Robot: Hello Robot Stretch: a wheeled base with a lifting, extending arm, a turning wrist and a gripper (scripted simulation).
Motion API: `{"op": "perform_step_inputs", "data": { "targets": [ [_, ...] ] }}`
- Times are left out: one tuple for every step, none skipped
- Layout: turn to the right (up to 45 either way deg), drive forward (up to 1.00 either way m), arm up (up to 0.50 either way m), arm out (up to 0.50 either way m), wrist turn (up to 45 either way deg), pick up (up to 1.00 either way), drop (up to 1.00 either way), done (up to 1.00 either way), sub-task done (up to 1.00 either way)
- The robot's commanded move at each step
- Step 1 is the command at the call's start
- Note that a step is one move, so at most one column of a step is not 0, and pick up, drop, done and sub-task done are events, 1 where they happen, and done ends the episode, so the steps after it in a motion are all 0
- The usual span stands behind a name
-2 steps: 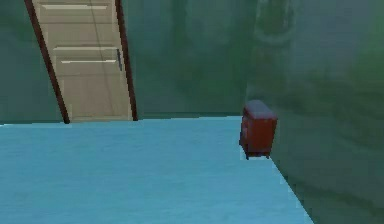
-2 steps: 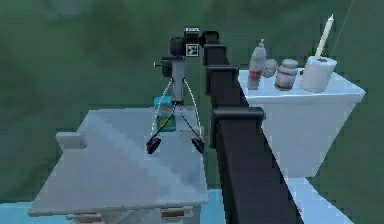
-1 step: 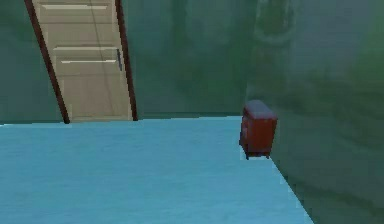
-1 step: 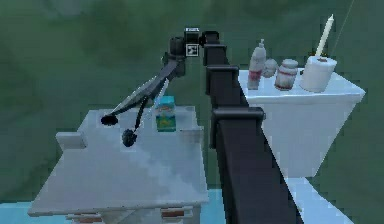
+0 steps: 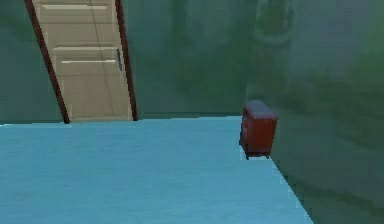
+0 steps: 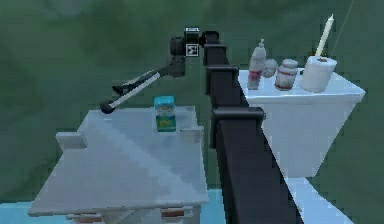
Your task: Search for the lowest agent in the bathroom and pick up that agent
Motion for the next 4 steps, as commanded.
{"op": "perform_step_inputs", "data": {
  "targets": [
    [0.0, 0.00, 0.00, 0.00, 45.0, 0.00, 0.00, 0.00, 0.00],
    [0.0, 0.00, 0.00, 0.00, 18.0, 0.00, 0.00, 0.00, 0.00],
    [0.0, 0.00, -0.24, 0.00, 0.0, 0.00, 0.00, 0.00, 0.00],
    [0.0, 0.00, 0.00, 0.00, 0.0, 1.00, 0.00, 0.00, 0.00]
  ]
}}
